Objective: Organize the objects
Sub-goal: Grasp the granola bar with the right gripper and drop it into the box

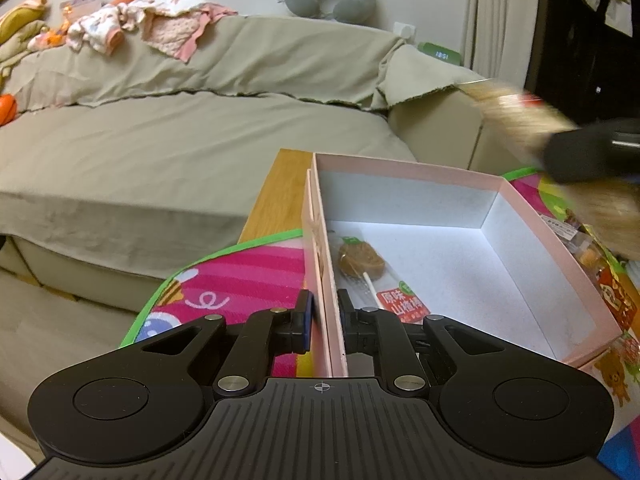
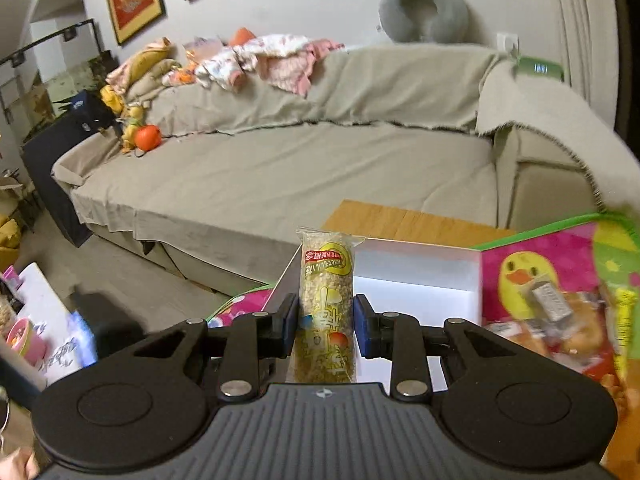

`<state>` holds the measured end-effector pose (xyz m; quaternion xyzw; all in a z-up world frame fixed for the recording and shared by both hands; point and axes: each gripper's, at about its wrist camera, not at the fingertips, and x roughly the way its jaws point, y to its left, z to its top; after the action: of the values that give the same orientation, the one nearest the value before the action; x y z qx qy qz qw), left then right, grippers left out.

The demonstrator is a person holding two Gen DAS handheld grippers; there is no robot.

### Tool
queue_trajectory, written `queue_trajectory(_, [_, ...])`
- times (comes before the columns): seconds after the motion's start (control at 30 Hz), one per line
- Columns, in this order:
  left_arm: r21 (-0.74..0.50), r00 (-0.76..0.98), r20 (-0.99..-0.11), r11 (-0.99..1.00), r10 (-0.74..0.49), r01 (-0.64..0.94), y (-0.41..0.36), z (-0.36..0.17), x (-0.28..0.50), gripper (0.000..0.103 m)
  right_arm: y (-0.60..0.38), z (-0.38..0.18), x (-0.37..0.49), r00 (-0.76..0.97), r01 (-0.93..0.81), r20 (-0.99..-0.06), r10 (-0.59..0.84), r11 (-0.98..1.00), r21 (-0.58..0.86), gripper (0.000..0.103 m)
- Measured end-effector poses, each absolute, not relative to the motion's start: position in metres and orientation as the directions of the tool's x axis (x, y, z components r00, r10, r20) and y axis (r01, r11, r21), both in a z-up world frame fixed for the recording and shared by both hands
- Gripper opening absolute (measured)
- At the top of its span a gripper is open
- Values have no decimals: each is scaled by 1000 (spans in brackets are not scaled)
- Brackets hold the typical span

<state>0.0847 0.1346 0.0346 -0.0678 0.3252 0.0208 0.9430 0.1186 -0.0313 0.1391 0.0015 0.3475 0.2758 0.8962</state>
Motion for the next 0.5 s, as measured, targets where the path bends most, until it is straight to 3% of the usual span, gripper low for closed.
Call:
queue_trajectory(0.1, [-124, 788, -616, 989, -12, -81, 135, 34, 87, 14, -23, 123, 139, 632, -468, -611, 476, 863, 189, 36])
queue_trajectory(0.23, [-127, 787, -617, 989, -19, -76, 135, 35, 90, 14, -42, 113, 142, 623, -449, -619, 478, 867, 218, 36])
queue_trajectory(0.5, [-115, 789, -614, 992, -23, -60, 127, 34, 94, 14, -116, 102, 94, 703, -411, -610, 365, 909, 70, 49])
